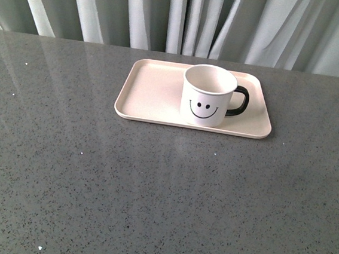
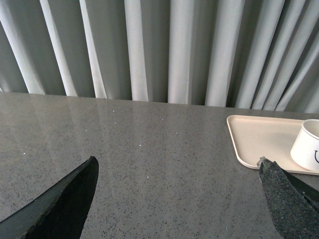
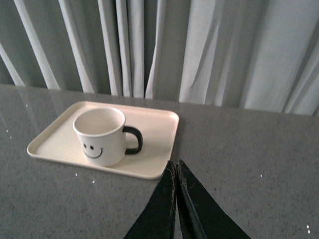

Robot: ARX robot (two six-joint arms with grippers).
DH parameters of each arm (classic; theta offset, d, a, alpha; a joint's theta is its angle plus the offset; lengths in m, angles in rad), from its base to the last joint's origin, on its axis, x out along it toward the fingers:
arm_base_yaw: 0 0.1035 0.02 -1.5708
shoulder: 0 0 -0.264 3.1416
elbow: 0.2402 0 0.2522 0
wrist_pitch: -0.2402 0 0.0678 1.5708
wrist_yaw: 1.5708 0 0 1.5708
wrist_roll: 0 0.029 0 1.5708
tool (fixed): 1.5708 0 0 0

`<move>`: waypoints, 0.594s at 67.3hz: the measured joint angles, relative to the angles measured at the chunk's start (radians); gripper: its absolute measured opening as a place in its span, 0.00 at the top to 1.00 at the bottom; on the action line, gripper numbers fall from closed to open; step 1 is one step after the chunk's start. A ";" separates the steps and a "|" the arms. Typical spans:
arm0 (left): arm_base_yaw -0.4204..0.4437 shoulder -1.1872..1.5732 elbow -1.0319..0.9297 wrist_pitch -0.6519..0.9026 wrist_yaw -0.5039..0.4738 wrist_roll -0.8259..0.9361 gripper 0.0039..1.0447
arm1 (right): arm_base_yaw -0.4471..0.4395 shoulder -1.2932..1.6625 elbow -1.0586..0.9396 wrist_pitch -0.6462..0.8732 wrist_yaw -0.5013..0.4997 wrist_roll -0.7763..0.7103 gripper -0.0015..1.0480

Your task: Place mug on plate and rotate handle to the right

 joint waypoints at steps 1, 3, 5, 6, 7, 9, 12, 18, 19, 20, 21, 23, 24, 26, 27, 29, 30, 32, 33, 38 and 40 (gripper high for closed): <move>0.000 0.000 0.000 0.000 0.000 0.000 0.09 | 0.000 -0.014 -0.007 -0.011 0.000 0.000 0.98; 0.000 0.000 0.000 0.000 0.000 0.000 0.09 | 0.000 -0.037 -0.013 -0.028 0.000 0.000 0.98; 0.000 0.000 0.000 0.000 0.000 0.000 0.09 | 0.000 -0.061 -0.019 -0.046 0.000 0.000 0.98; 0.000 0.000 0.000 0.000 0.000 0.000 0.09 | 0.000 -0.079 -0.022 -0.059 0.000 0.000 0.98; 0.000 0.000 0.000 0.000 0.000 0.000 0.09 | 0.000 -0.087 -0.024 -0.065 0.000 0.000 0.98; 0.000 0.000 0.000 0.000 0.000 0.000 0.09 | 0.000 -0.113 -0.029 -0.083 0.000 0.000 0.98; 0.000 0.000 0.000 0.000 0.000 0.000 0.09 | 0.000 -0.154 -0.035 -0.116 0.000 0.000 0.98; 0.000 0.000 0.000 0.000 0.000 0.000 0.09 | 0.000 -0.224 -0.046 -0.177 0.000 0.000 0.98; 0.000 0.000 0.000 0.000 0.000 0.000 0.09 | 0.000 -0.232 -0.047 -0.183 0.000 0.000 0.98; 0.000 0.000 0.000 0.000 0.000 0.000 0.09 | 0.000 -0.248 -0.048 -0.198 0.000 0.000 0.98; 0.000 0.000 0.000 0.000 0.000 0.000 0.09 | 0.000 -0.255 -0.048 -0.204 0.000 0.000 0.98; 0.000 0.000 0.000 0.000 0.000 0.000 0.09 | 0.000 -0.286 -0.048 -0.230 0.000 0.000 0.98; 0.000 0.000 0.000 0.000 0.000 0.000 0.09 | 0.000 -0.303 -0.048 -0.243 0.000 0.000 0.98; 0.000 0.000 0.000 0.000 0.000 0.000 0.09 | 0.000 -0.325 -0.048 -0.262 0.000 0.000 0.98; 0.000 0.000 0.000 0.000 0.000 0.000 0.09 | 0.000 -0.333 -0.048 -0.269 0.000 0.000 0.98; 0.000 0.000 0.000 0.000 0.000 0.000 0.09 | 0.000 -0.362 -0.049 -0.295 0.000 0.000 0.98; 0.000 0.000 0.000 0.000 0.000 0.000 0.09 | 0.000 -0.369 -0.049 -0.301 0.000 0.000 0.98; 0.000 0.000 0.000 0.000 0.000 0.000 0.09 | 0.000 -0.389 -0.049 -0.321 0.000 0.000 0.98; 0.000 0.000 0.000 0.000 0.000 0.000 0.09 | 0.000 -0.403 -0.049 -0.333 0.000 0.000 0.98; 0.000 0.000 0.000 0.000 0.000 0.000 0.09 | 0.000 -0.464 -0.049 -0.388 0.000 0.000 0.98; 0.000 0.000 0.000 0.000 0.000 0.000 0.09 | 0.000 -0.489 -0.050 -0.411 0.000 0.000 0.98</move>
